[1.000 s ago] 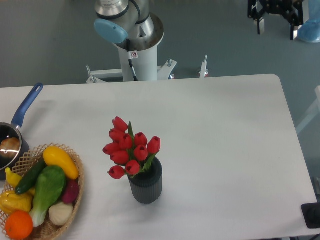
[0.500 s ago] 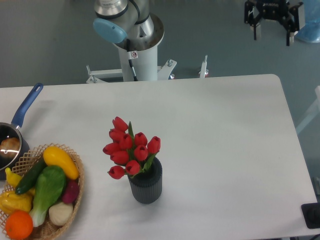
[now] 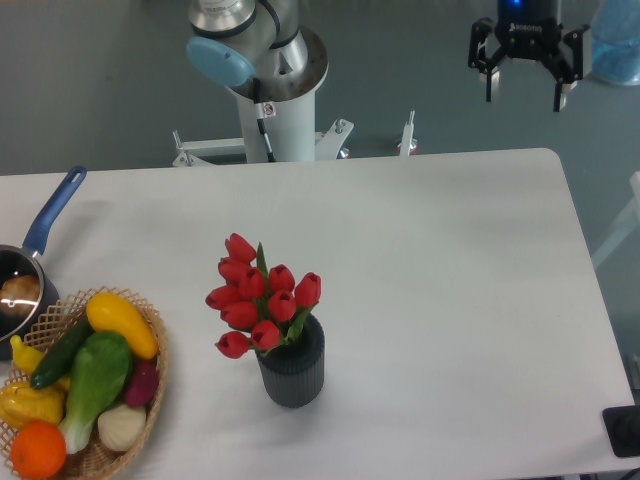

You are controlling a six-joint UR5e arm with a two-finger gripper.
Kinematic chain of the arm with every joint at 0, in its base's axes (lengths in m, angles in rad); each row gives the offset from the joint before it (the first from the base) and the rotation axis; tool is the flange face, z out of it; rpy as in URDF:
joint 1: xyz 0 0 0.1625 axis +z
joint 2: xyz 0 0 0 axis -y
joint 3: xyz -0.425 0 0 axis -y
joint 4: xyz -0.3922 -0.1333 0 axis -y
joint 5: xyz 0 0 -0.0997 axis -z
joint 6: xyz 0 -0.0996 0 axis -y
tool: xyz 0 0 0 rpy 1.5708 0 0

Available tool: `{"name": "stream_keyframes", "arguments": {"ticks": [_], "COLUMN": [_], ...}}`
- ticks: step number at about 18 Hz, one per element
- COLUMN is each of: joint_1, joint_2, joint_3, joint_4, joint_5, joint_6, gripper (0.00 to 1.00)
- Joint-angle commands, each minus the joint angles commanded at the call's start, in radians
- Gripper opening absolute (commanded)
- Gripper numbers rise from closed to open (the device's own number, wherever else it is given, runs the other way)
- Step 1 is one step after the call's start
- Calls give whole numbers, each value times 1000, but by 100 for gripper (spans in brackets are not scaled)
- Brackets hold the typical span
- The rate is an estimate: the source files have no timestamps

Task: Pick up the flowers from the vase
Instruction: 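Move the open gripper down toward the red tulip bouquet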

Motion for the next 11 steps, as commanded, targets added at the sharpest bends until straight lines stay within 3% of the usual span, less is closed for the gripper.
{"name": "stream_keyframes", "arguments": {"ticks": [7,11], "joint_1": [-100,-150], "joint_2": [-27,-81], "joint_3": [-6,-2], "joint_4": [3,8], "joint_5": [-12,-168], "joint_6": [-207,-275], "gripper": [100,100]}}
